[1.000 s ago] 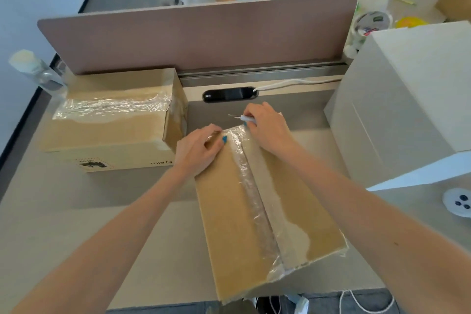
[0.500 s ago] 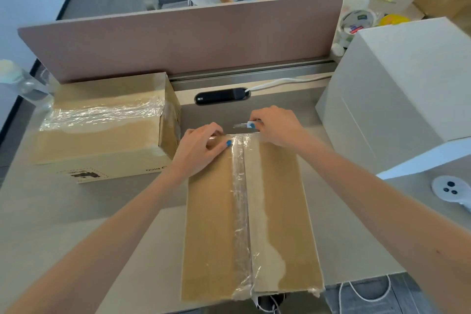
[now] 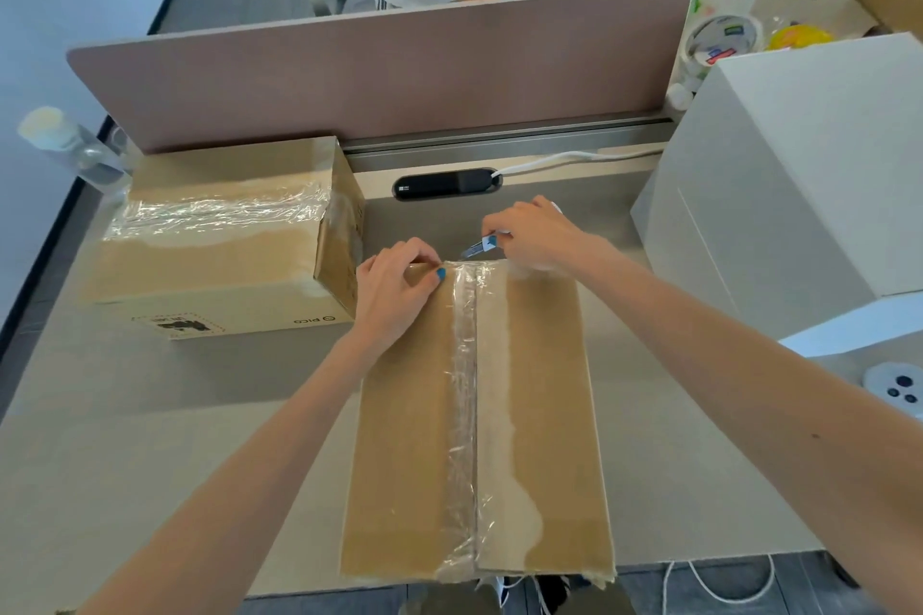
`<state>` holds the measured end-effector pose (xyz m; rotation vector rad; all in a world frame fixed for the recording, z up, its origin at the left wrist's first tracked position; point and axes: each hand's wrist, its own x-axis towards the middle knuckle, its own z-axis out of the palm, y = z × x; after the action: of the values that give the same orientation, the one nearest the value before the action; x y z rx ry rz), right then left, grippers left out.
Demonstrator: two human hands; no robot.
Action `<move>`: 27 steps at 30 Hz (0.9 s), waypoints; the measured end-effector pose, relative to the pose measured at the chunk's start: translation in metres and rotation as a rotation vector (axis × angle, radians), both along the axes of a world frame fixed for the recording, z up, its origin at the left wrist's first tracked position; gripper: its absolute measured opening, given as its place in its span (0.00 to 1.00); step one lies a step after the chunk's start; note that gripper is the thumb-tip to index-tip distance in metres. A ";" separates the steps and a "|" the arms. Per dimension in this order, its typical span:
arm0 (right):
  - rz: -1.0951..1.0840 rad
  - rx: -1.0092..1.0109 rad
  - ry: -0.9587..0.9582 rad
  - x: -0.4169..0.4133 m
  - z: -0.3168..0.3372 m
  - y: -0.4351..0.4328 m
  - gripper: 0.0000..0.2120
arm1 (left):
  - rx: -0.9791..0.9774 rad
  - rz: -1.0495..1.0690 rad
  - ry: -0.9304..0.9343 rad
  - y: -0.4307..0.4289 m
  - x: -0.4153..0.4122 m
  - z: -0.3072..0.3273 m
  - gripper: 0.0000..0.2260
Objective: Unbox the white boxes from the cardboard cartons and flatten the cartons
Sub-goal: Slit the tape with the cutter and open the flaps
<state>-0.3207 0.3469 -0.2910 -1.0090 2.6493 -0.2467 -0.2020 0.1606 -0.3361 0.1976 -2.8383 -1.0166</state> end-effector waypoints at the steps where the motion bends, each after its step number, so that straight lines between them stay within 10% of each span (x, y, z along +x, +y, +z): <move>1: 0.001 -0.019 -0.024 -0.001 0.000 -0.001 0.14 | 0.008 0.004 -0.005 0.000 0.001 0.000 0.02; 27: 0.375 -0.022 0.088 -0.029 0.000 0.007 0.12 | 0.082 0.057 -0.023 -0.001 0.000 0.002 0.07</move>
<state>-0.3493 0.3544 -0.2910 -1.5260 2.4703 -0.1500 -0.2020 0.1595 -0.3337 0.2979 -2.7961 -1.1275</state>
